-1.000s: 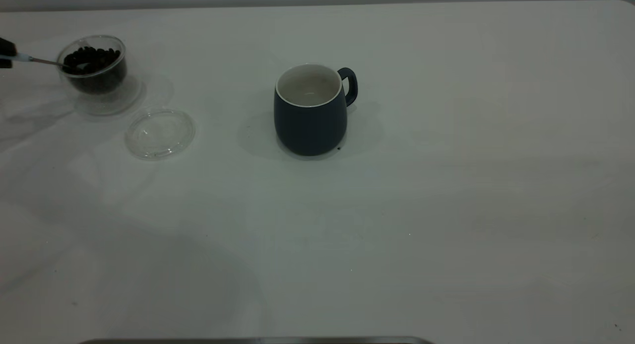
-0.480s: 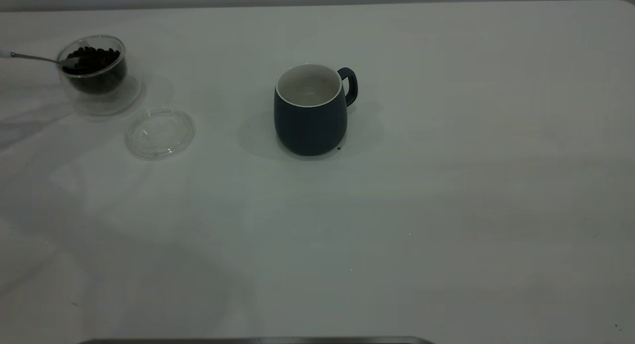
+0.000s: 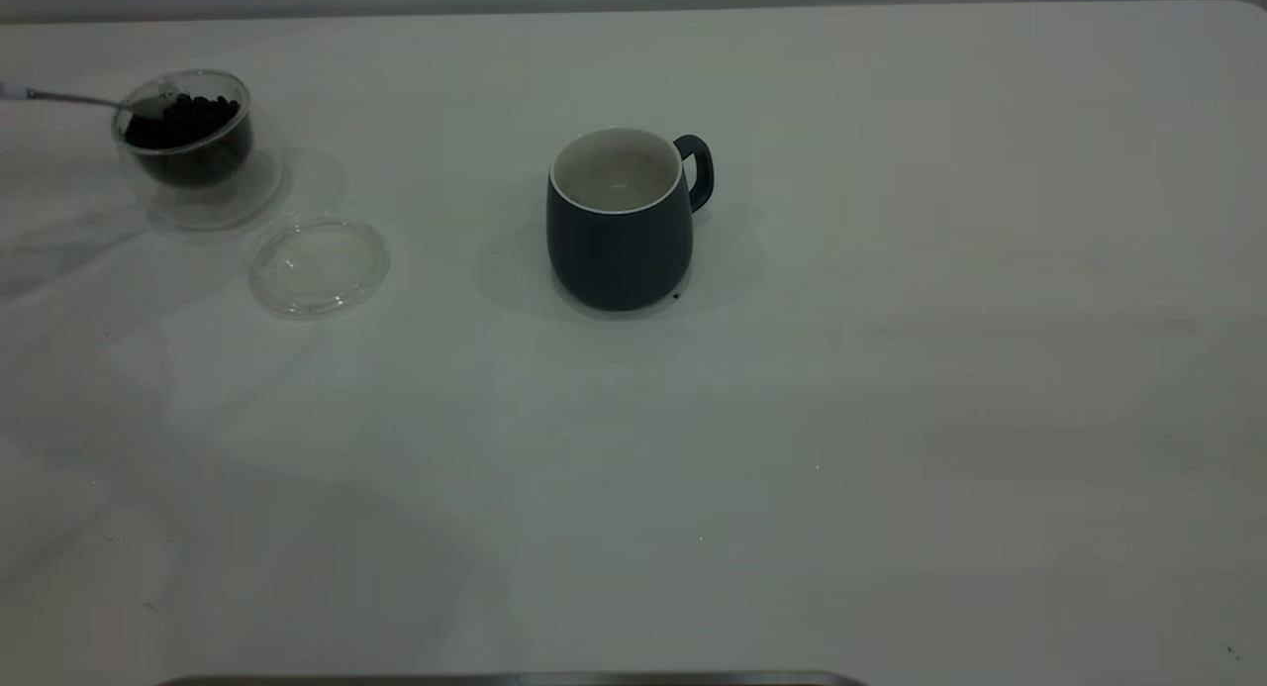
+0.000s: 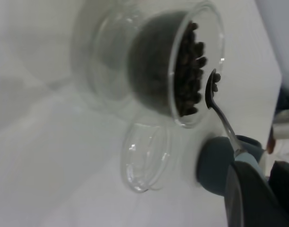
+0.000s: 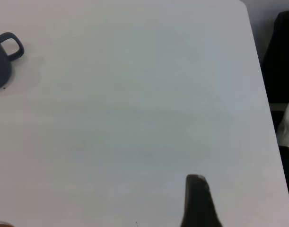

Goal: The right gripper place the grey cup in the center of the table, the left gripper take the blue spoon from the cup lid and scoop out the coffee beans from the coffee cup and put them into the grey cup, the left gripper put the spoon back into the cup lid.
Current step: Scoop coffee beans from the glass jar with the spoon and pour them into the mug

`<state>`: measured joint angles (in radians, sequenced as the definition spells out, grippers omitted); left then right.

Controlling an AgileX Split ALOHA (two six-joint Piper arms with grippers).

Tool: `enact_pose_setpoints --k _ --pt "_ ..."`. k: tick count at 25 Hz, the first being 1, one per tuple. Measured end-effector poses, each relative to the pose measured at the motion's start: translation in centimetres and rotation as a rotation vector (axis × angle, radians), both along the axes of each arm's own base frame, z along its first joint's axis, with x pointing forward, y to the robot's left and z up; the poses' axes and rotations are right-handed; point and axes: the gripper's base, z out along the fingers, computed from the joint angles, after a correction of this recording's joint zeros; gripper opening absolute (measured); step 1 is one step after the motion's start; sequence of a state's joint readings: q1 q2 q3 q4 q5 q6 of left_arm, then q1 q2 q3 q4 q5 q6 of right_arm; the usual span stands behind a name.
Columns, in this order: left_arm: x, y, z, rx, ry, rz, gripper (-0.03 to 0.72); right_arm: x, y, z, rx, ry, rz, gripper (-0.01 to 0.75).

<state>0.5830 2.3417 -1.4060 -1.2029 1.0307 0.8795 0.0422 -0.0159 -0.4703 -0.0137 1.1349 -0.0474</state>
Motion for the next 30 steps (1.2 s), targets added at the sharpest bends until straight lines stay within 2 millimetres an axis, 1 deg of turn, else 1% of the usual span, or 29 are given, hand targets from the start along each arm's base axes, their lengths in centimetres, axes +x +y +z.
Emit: enact_pose_setpoints --k 3,10,16,20,25,30 --pt "0.0 0.1 0.4 -0.039 -0.036 0.003 0.124 0.0 0.0 0.0 0.000 0.000 0.000 0.462" --pt "-0.6 0.8 0.9 -0.083 -0.077 -0.013 0.124 0.0 0.0 0.0 0.001 0.000 0.000 0.462" --pt "-0.8 1.2 1.0 -0.079 -0.097 -0.019 0.124 0.0 0.0 0.0 0.001 0.000 0.000 0.462" --pt "-0.8 1.1 1.0 -0.079 -0.096 -0.024 0.123 0.0 0.0 0.0 0.001 0.000 0.000 0.462" --pt "-0.4 -0.2 0.9 -0.074 -0.089 -0.068 0.123 0.0 0.0 0.0 0.001 0.000 0.000 0.462" --pt "0.7 -3.0 0.9 -0.077 -0.086 -0.141 0.123 0.0 0.0 0.0 0.001 0.000 0.000 0.462"
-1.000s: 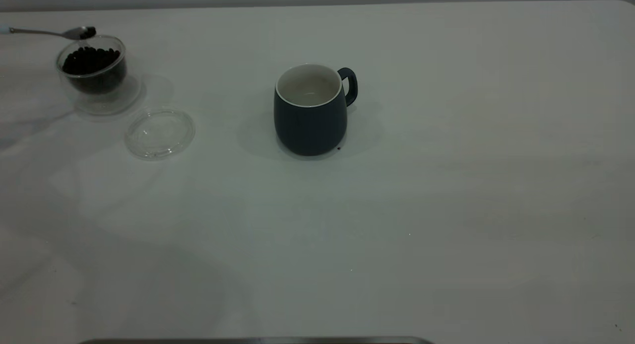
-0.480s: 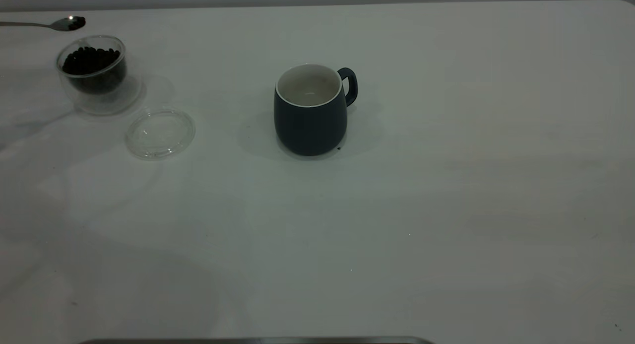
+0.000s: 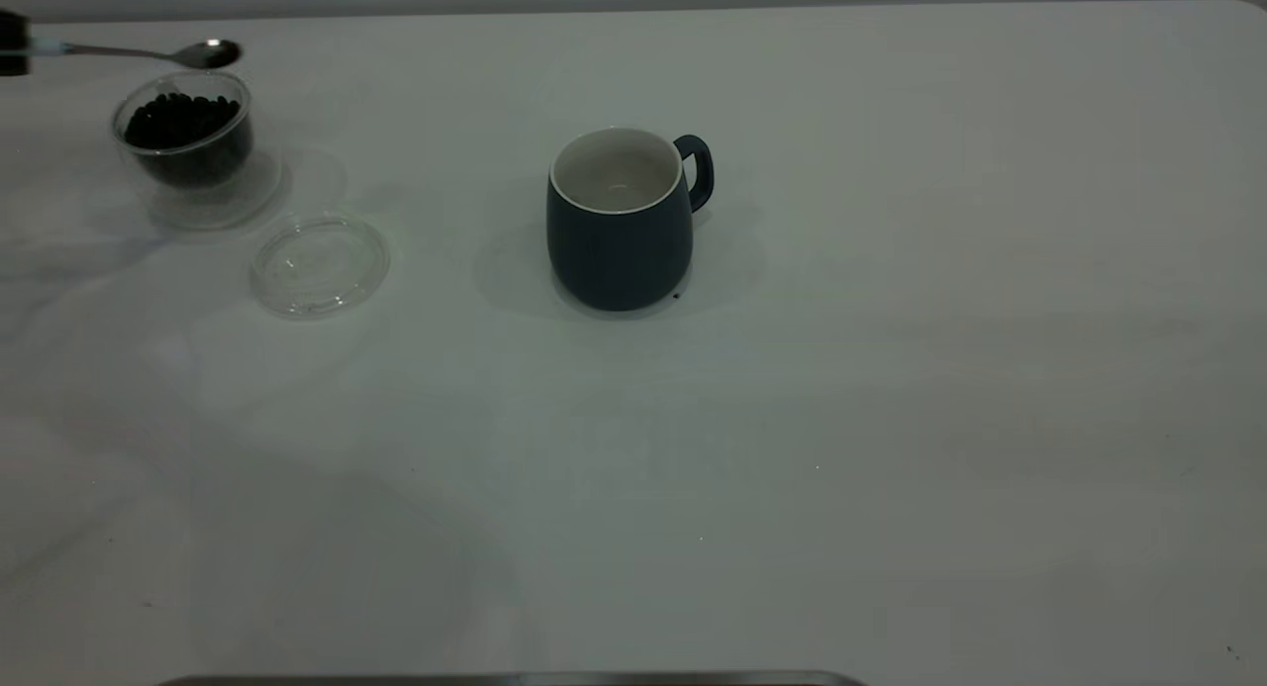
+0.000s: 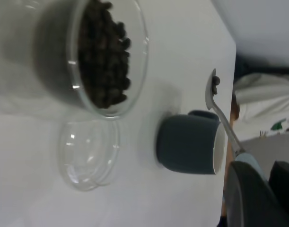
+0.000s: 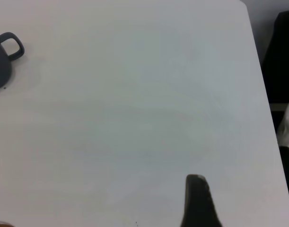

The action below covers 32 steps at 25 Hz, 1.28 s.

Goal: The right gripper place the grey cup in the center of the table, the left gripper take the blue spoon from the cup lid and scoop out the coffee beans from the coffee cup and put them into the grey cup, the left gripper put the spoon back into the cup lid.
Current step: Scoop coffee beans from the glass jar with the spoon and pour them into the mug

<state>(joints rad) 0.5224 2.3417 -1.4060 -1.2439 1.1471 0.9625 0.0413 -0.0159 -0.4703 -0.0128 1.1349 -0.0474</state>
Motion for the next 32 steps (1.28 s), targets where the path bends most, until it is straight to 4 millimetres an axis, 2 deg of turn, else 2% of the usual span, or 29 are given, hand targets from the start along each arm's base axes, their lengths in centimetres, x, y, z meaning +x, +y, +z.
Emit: enact_pose_setpoints --k 8,18,32 --pt "1.4 -5.2 0.0 -0.001 0.000 -0.131 0.123 0.0 0.0 0.0 0.000 0.000 0.000 0.462" --pt "2.1 -11.3 0.0 -0.002 0.001 -0.278 0.123 0.0 0.0 0.0 0.000 0.000 0.000 0.462" --pt "2.2 -17.0 0.0 0.009 -0.011 -0.389 0.123 0.0 0.0 0.0 -0.001 0.000 0.000 0.462"
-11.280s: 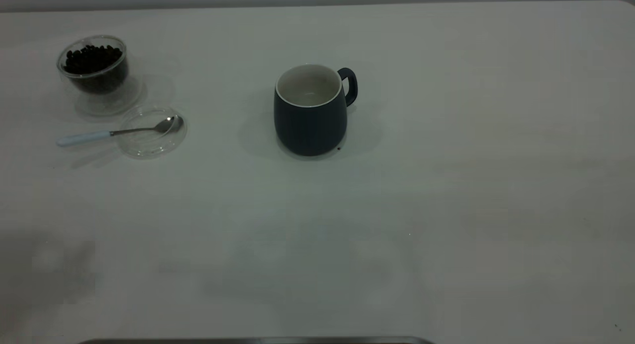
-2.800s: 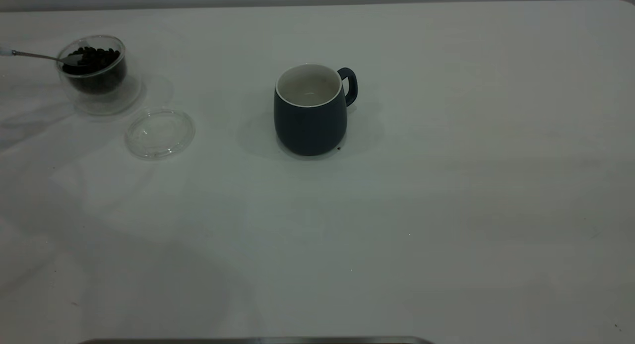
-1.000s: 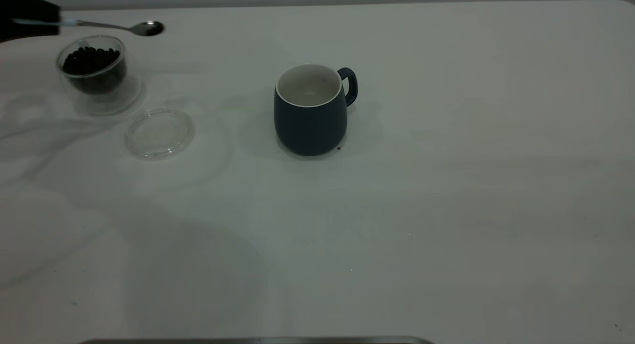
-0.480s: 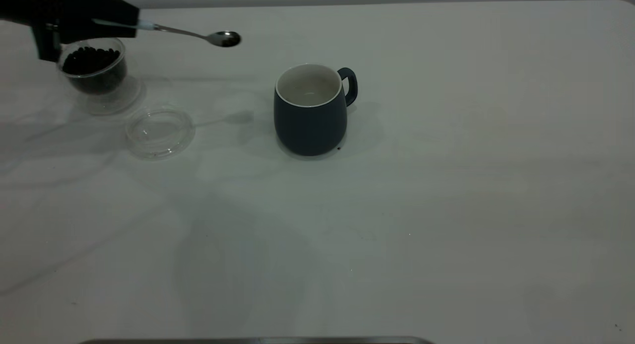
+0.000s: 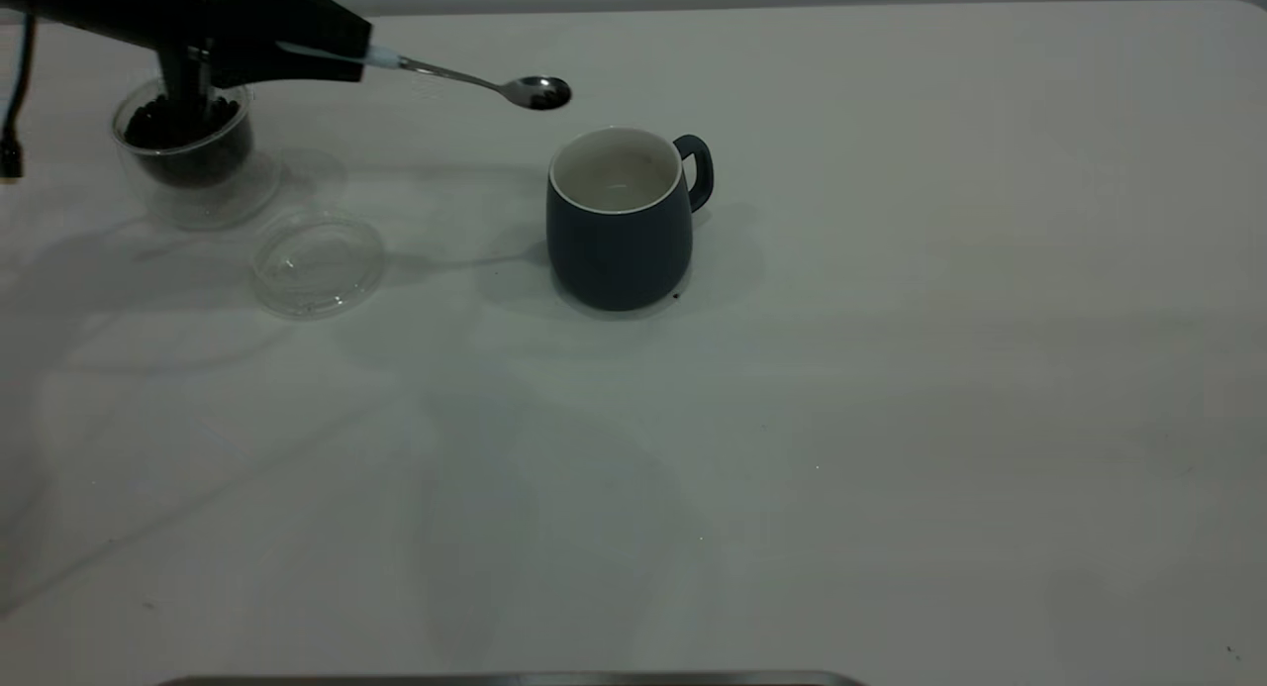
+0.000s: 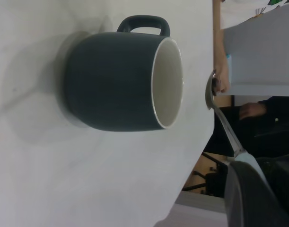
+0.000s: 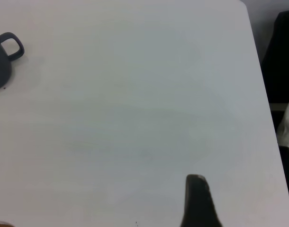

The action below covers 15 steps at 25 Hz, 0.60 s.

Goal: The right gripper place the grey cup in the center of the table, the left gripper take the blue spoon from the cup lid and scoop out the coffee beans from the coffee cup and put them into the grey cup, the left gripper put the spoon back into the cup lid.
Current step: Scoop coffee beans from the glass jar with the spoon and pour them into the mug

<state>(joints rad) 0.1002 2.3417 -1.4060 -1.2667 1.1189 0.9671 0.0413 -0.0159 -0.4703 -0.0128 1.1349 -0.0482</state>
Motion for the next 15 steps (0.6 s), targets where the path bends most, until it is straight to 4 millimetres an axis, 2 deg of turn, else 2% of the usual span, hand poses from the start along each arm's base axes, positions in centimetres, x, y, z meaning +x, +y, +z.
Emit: enact_pose_setpoints --k 10,15 --pt "0.2 -1.8 -0.4 0.064 -0.126 -0.058 0.123 0.0 0.0 0.0 0.001 0.000 0.000 0.462" --pt "0.1 -2.8 -0.5 0.085 -0.256 -0.137 0.123 0.0 0.0 0.0 0.001 0.000 0.000 0.462"
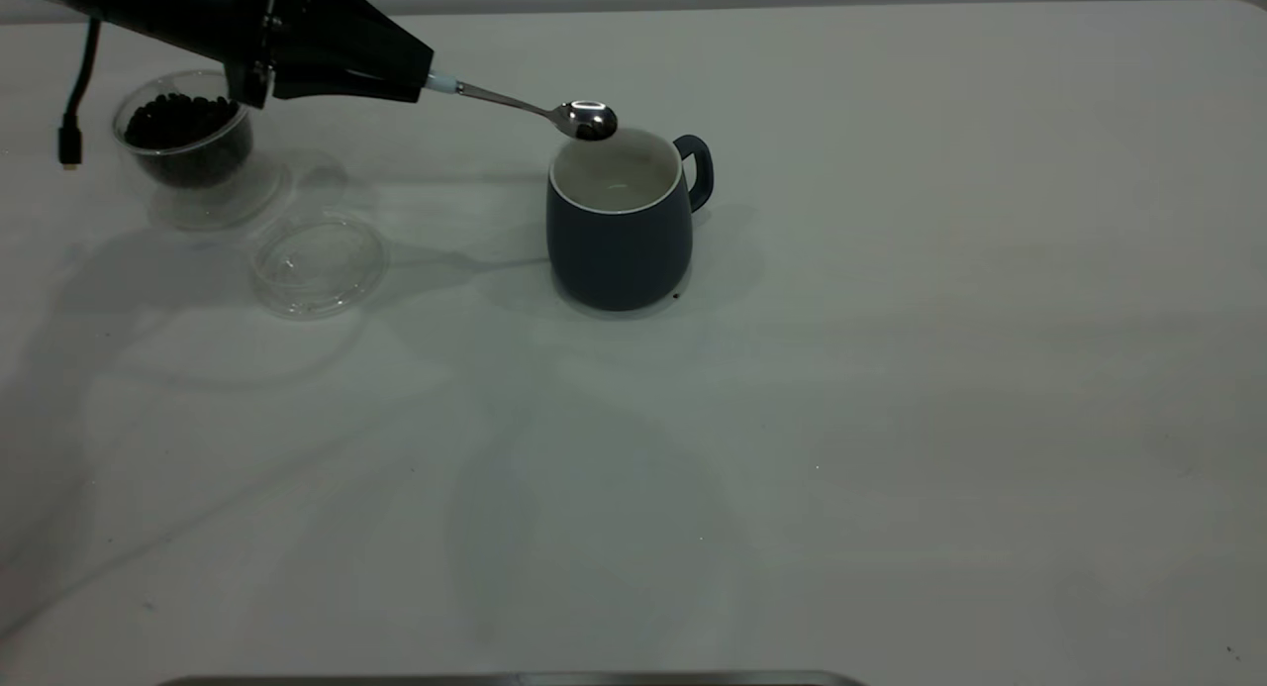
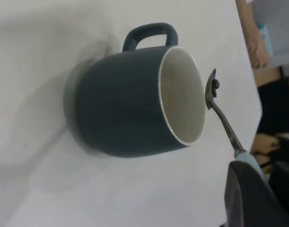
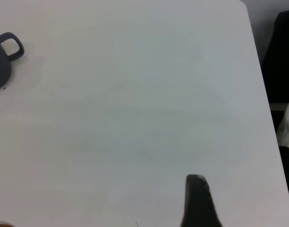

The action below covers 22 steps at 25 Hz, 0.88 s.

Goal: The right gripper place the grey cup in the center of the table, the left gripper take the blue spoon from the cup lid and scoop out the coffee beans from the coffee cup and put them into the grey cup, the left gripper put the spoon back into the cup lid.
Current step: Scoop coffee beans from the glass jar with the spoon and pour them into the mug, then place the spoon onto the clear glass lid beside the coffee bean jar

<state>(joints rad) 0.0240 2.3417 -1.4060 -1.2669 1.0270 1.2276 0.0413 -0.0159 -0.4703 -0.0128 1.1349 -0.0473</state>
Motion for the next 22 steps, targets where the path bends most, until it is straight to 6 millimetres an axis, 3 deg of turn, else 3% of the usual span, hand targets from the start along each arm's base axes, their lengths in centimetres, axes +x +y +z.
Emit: enact_pose_setpoints --k 13,19,22 --pt "0.3 0.0 -0.3 0.071 -0.386 -0.189 0.123 0.0 0.0 0.0 0.000 0.000 0.000 0.462" --pt "0.2 0.7 0.0 0.032 -0.219 -0.096 0.123 0.0 0.0 0.0 0.000 0.000 0.000 0.462" --pt "-0.1 3.2 0.5 -0.032 -0.056 -0.016 0.123 0.0 0.0 0.0 0.000 0.000 0.000 0.462"
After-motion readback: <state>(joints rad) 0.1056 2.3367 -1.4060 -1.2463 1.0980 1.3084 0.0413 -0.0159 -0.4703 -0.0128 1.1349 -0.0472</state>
